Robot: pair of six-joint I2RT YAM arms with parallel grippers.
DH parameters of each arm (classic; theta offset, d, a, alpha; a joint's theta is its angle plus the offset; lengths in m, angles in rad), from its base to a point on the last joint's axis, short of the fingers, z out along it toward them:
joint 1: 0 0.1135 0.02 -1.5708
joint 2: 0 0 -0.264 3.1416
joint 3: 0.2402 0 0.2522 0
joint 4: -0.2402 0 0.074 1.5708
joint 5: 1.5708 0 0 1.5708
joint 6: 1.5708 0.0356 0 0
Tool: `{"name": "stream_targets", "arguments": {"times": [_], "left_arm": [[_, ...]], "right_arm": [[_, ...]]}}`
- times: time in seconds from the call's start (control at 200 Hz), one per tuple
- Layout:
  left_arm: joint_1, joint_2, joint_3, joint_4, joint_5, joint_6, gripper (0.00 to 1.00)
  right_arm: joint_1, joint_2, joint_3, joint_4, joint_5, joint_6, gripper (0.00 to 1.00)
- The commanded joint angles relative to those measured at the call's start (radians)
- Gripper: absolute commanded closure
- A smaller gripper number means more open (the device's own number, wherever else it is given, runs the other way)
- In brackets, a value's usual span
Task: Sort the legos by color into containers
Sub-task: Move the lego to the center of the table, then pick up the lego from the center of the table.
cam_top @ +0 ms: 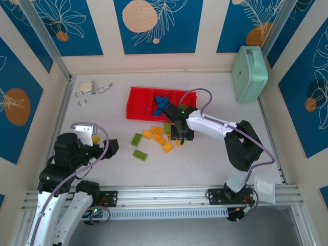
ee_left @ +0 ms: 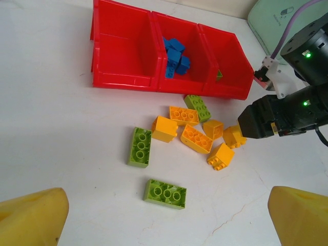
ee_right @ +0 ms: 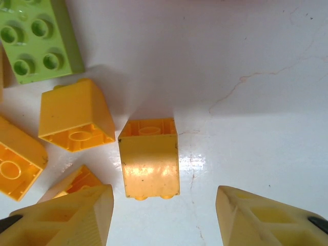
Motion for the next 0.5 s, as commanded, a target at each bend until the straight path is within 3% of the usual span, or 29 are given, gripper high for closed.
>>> {"name": "stream_targets", "arguments": {"times": [0.0, 0.495], "left_arm": [[0.003, 0.000, -0.006, 0.017, 0.019, 0.004, 0.01], [0.004, -0.002, -0.006, 0.015, 0.017, 0.004, 0.01]], "right_arm": [[-0.002, -0.003, -0.013, -0.007, -0.012, -0.001, 0.43], [-0.005, 0.088, -0.021, 0.042, -0.035, -0.020, 0.46]]}}
